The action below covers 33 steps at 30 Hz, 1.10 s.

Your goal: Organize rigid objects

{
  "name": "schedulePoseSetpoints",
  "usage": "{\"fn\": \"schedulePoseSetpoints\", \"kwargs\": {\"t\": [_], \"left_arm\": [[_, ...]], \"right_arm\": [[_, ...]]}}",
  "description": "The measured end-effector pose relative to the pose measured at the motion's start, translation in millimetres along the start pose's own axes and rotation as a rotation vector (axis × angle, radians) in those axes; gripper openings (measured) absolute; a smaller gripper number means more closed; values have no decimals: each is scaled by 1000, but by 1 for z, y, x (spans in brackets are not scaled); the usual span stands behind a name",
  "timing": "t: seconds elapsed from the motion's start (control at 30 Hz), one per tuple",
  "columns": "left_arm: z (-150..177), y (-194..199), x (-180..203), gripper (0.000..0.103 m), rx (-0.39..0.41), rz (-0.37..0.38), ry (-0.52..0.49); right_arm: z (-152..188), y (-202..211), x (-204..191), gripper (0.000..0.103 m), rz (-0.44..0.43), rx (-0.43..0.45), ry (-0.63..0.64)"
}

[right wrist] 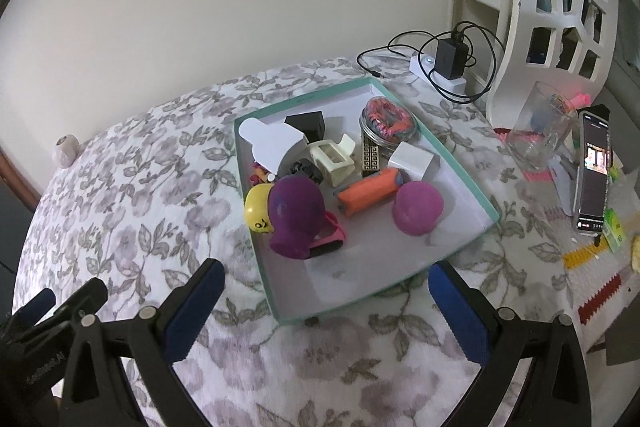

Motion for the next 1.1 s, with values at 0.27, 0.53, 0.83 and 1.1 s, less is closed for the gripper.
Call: {"fn": "schedulePoseSetpoints", "kwargs": {"t": [0.27, 0.53, 0.83, 1.1], "left_arm": [[7, 5, -5, 103, 3, -39, -19], [8, 7, -9, 103, 3, -48, -10], [11, 6, -10, 103, -6, -48, -7], [11, 6, -10, 103, -9, -38, 0]], "right_arm": [[8, 7, -1, 103, -5, -4, 11], [14, 8, -2, 103, 1, -19, 28], [19, 10, -4, 103, 9, -26, 53], [21, 12, -1, 103, 14, -26, 45]]}}
Point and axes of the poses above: each gripper's, at about its wrist camera, not at the fingertips, and y roughly against the way its jaws point, x to its right, z to its underside, the point moved 7 cm from there along -y, roughly the way its jaws point, and after that the axes turned 6 degrees about x, right-handed, at the moved point
